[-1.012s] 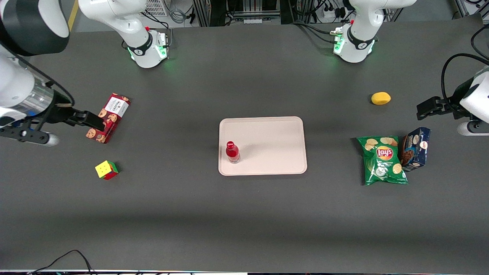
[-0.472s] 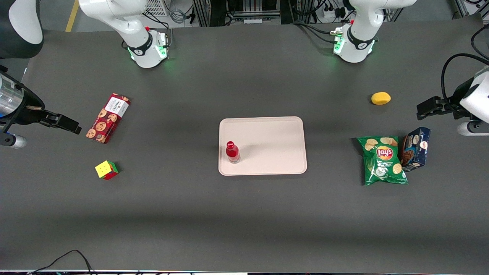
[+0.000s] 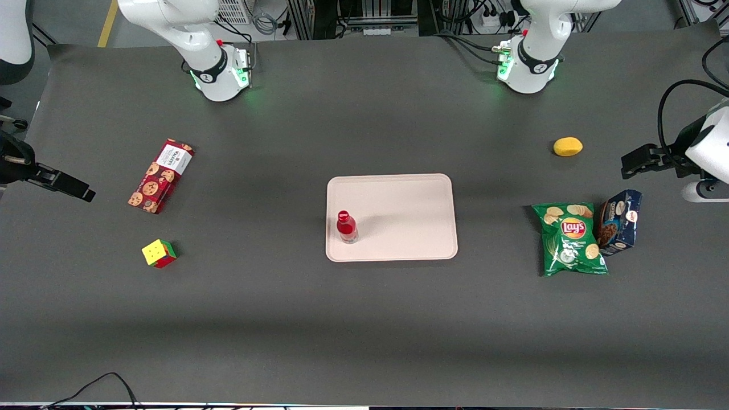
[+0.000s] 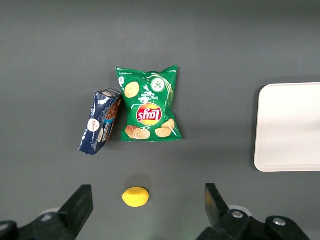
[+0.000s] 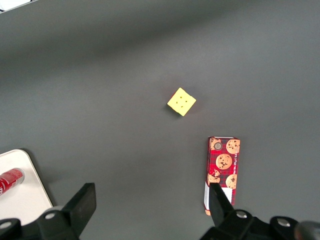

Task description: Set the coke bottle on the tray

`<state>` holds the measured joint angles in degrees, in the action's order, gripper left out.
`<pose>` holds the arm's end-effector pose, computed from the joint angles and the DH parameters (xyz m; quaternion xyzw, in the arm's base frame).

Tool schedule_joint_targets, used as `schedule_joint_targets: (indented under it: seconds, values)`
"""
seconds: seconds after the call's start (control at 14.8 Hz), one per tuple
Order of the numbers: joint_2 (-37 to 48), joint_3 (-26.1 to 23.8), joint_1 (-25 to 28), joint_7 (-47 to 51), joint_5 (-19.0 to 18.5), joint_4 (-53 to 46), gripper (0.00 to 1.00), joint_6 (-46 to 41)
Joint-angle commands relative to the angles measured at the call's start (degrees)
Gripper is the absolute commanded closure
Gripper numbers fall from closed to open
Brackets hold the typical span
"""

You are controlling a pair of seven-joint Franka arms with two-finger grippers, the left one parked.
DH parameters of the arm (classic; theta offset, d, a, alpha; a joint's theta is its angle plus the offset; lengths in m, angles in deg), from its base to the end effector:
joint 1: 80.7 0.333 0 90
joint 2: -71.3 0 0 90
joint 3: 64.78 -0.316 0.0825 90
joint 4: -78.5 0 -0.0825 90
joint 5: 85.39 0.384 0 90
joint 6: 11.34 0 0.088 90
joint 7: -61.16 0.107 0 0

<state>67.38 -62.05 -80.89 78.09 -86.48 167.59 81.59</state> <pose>0.5787 -0.0305 0.5978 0.9851 -0.1718 0.0007 0.0111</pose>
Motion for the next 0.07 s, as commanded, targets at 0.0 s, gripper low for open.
schedule_joint_targets:
  seconds: [0.0]
  values:
    - [0.85,-1.05,-1.30,-1.99,-0.58,0.04,0.00,-1.79]
